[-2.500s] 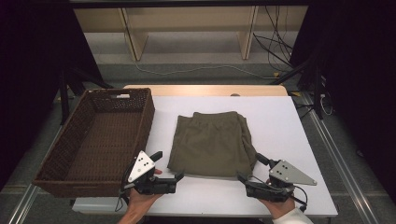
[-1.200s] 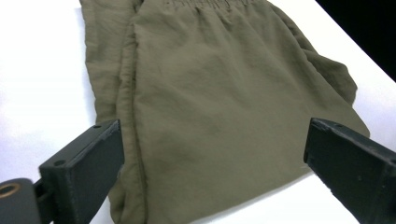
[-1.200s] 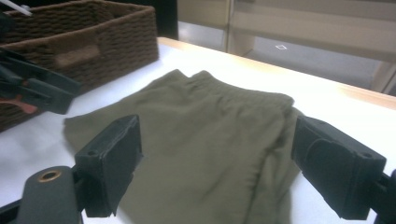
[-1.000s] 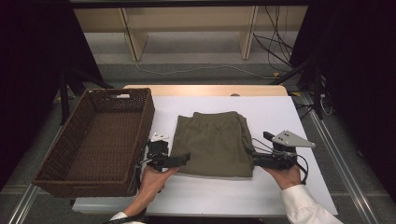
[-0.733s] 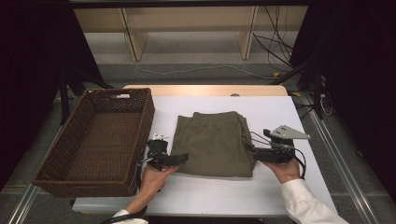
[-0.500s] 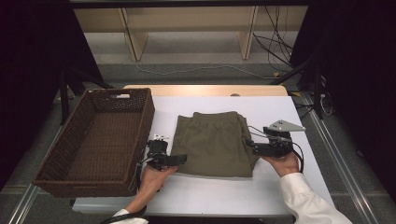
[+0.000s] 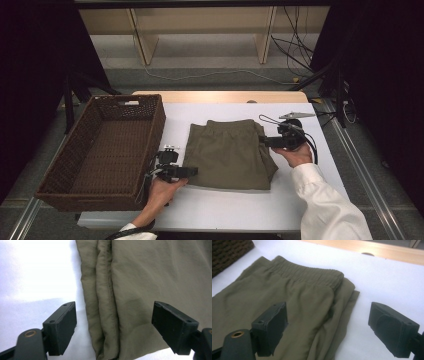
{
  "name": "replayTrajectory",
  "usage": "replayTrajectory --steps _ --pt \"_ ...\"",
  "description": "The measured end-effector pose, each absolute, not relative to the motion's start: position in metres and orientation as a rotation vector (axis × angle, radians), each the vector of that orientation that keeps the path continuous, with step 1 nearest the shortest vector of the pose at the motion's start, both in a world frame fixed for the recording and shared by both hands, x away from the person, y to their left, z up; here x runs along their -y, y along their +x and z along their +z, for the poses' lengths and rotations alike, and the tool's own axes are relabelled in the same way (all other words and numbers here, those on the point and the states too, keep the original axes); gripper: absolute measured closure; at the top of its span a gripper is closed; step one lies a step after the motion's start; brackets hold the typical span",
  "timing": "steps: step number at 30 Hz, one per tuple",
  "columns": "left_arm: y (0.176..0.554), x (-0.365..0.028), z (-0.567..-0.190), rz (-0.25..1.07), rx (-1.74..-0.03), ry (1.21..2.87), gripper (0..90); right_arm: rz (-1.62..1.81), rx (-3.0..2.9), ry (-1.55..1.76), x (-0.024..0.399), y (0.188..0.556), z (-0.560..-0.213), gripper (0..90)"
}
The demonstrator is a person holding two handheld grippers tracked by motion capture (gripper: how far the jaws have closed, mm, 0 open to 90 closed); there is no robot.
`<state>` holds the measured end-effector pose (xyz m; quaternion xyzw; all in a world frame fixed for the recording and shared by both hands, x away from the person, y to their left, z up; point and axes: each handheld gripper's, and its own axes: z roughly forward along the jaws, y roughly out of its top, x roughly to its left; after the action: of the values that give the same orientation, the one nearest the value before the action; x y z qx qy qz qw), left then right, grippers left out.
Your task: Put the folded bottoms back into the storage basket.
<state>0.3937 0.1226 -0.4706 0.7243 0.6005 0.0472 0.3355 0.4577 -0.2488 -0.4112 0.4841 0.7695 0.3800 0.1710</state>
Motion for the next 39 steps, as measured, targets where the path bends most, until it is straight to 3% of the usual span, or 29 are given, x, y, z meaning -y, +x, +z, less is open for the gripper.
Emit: replayTrajectory --steps 16,39 --pt "0.392 -0.128 -0.473 0.079 -1.582 1.925 24.7 0.987 -2.303 1.52 0.241 0.503 -0.428 15.6" --pt "0.393 -0.127 -0.479 0.021 -1.517 1.93 73.7 0.831 -2.367 1.659 0.231 0.534 -0.453 15.6"
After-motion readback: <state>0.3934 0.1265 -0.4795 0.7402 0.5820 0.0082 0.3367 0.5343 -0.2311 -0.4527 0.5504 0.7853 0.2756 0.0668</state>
